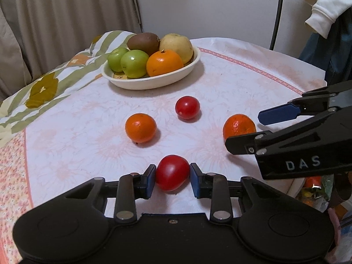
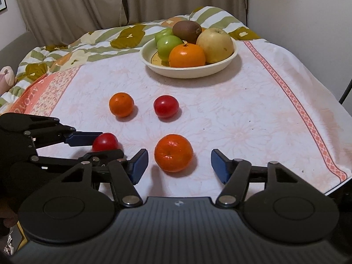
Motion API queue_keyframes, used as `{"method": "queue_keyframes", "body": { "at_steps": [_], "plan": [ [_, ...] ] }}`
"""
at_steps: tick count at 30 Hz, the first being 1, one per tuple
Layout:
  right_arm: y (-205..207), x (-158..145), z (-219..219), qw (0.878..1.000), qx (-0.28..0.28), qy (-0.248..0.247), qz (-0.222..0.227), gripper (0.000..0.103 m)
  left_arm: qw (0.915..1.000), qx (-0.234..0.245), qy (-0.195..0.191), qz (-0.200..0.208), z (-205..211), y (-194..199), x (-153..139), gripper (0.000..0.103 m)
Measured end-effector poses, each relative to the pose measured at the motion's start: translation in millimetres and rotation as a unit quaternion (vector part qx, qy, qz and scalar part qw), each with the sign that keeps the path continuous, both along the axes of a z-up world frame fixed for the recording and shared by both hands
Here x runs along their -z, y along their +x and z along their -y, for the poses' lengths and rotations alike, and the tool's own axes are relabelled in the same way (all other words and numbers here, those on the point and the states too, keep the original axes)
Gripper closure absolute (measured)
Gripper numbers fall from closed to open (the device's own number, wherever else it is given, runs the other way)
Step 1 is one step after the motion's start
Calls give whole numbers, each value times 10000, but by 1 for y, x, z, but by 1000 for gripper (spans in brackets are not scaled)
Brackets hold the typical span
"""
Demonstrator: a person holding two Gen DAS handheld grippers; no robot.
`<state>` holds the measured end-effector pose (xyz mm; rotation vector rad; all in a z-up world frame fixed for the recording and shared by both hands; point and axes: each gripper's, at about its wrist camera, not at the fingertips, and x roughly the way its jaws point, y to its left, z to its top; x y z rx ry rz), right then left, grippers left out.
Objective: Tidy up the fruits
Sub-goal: 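Grasp a red cherry tomato with the left tool while the right tool grasps a tangerine, then carry the tomato and tangerine with both tools over the white bowl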
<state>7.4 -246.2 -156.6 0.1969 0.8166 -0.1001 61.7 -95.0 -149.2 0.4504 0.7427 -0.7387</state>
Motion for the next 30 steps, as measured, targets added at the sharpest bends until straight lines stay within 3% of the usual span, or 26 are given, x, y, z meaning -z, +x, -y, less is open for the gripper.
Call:
{"method": "queue_keyframes", "body": {
  "at_steps": [13, 15, 22, 30],
  "plan": [
    [8, 2, -5, 9999, -104, -28, -32, 37, 9986, -499, -121, -78, -23, -1, -5, 67],
    [10, 3, -6, 9999, -139, -50, -59, 48, 9982, -570, -157, -83, -25, -2, -7, 67],
    [7, -6, -6, 9997, -214, -100, -13, 48, 9968, -744, -302, -57, -28, -6, -22, 67],
    [1, -39, 0, 9995, -245, -73, 161, 48, 9939, -955, -546, 25, -28, -7, -56, 67]
  ]
}}
